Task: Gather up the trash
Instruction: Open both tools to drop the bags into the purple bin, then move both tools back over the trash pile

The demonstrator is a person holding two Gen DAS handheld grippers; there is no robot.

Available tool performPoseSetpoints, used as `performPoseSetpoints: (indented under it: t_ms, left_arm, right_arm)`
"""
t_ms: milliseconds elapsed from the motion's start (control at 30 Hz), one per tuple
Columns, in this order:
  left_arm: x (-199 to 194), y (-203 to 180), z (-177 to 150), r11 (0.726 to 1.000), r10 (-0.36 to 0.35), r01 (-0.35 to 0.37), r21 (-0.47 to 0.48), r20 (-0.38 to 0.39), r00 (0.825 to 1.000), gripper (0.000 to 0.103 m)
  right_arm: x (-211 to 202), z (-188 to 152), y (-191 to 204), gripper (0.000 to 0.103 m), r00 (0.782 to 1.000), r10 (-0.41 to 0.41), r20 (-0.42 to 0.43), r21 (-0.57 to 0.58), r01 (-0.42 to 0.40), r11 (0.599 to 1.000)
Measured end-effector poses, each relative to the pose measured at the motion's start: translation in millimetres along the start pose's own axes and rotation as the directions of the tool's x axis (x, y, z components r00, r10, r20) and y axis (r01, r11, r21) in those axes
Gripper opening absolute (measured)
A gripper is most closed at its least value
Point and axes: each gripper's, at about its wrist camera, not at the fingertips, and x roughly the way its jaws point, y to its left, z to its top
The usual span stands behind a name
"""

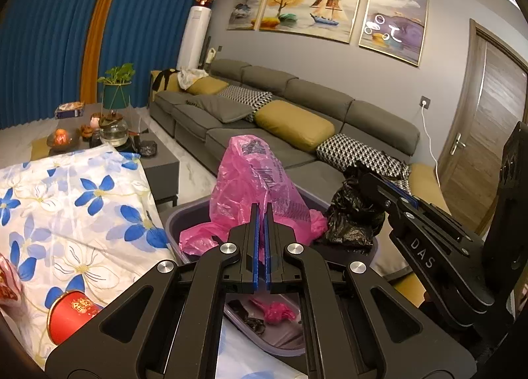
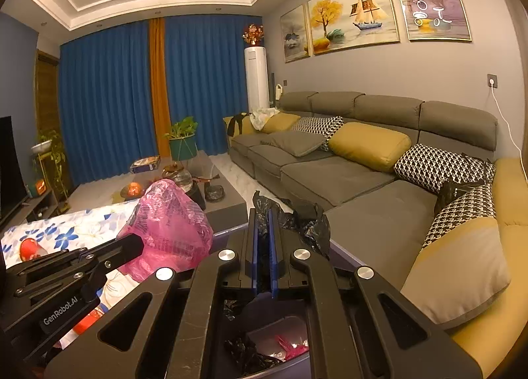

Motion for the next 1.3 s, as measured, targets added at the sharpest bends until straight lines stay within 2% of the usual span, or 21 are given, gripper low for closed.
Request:
performPoseSetpoints:
  t_ms: [67,100,133,167,200,233,267,400,500,600,667,867,1000,1033,1133,1167,1300]
  left_arm:
    - [3,3,-1,1.0,-0.006,0.006,-0.008,-0.005,1.0,0.005]
    - [4,3,-2,1.0,-0.012,0.012,-0.012,-0.01,1.0,0.009]
    - [6,4,-2,1.0,-0.02,0.02,-0.016,-0.016,1.0,0.029]
    - [7,5,-2,1.0,-0.012,0.011,-0.024,-0.018,1.0,0.056]
    - [5,7,-3,0.999,0.0,0.0,-0.035,-0.006,1.0,0.07]
    - [0,11,-3,0.998,0.012,-0.011,-0.056,0.021,1.0,0.078]
    - [-4,12,-3,0.998,0.02,-0.018,-0.065,0.031,0.999,0.08]
    - [-23,26,0,0.991,0.102,-0.096,-0.097,0.056,0.993,0.085]
    - [-46,34,-1,0.981,0.156,-0.146,-0.128,0.073,0.985,0.088]
    - [-79,40,-5,0.968,0.213,-0.197,-0.156,0.099,0.972,0.09]
    - [-102,41,-11,0.958,0.252,-0.232,-0.168,0.109,0.962,0.091]
    - [-178,52,-36,0.927,0.352,-0.324,-0.19,0.135,0.926,0.091]
    - [-227,68,-62,0.884,0.452,-0.422,-0.202,0.136,0.882,0.091]
    - [-243,75,-72,0.868,0.482,-0.45,-0.211,0.136,0.866,0.091]
    - [-274,91,-91,0.831,0.543,-0.509,-0.225,0.124,0.831,0.091]
    - [-288,99,-100,0.811,0.572,-0.538,-0.23,0.12,0.811,0.091]
    - [-326,122,-125,0.759,0.64,-0.606,-0.239,0.104,0.761,0.091]
  right_arm:
    - [1,2,-1,0.008,1.0,0.002,-0.003,0.004,-0.002,1.0]
    - [2,2,-1,0.016,1.0,0.002,-0.005,0.007,-0.002,1.0]
    - [2,4,-1,0.028,1.0,0.002,-0.003,0.012,-0.002,1.0]
    - [2,5,-2,0.033,1.0,0.003,0.0,0.015,-0.003,1.0]
    - [0,6,-4,0.038,1.0,-0.004,0.009,0.019,0.003,1.0]
    - [-2,6,-5,0.039,1.0,-0.01,0.012,0.021,0.01,1.0]
    - [-4,7,-6,0.04,1.0,-0.018,0.017,0.024,0.017,1.0]
    - [-21,9,-13,0.054,0.998,-0.046,0.052,0.05,0.044,0.998]
    - [-45,10,-13,0.072,0.993,-0.074,0.095,0.071,0.068,0.995]
    - [-72,6,-4,0.086,0.986,-0.075,0.146,0.068,0.066,0.996]
    - [-90,1,5,0.088,0.986,-0.041,0.164,0.059,0.032,0.998]
    - [-123,-16,52,0.09,0.986,0.076,0.15,0.009,-0.078,0.997]
    - [-139,-33,93,0.094,0.978,0.171,0.119,-0.033,-0.168,0.985]
    - [-141,-36,102,0.094,0.975,0.194,0.106,-0.041,-0.191,0.981]
    - [-149,-50,134,0.094,0.963,0.261,0.069,-0.067,-0.257,0.964]
    - [-151,-57,147,0.094,0.955,0.293,0.05,-0.075,-0.289,0.954]
    - [-156,-77,187,0.094,0.935,0.354,0.001,-0.109,-0.351,0.93]
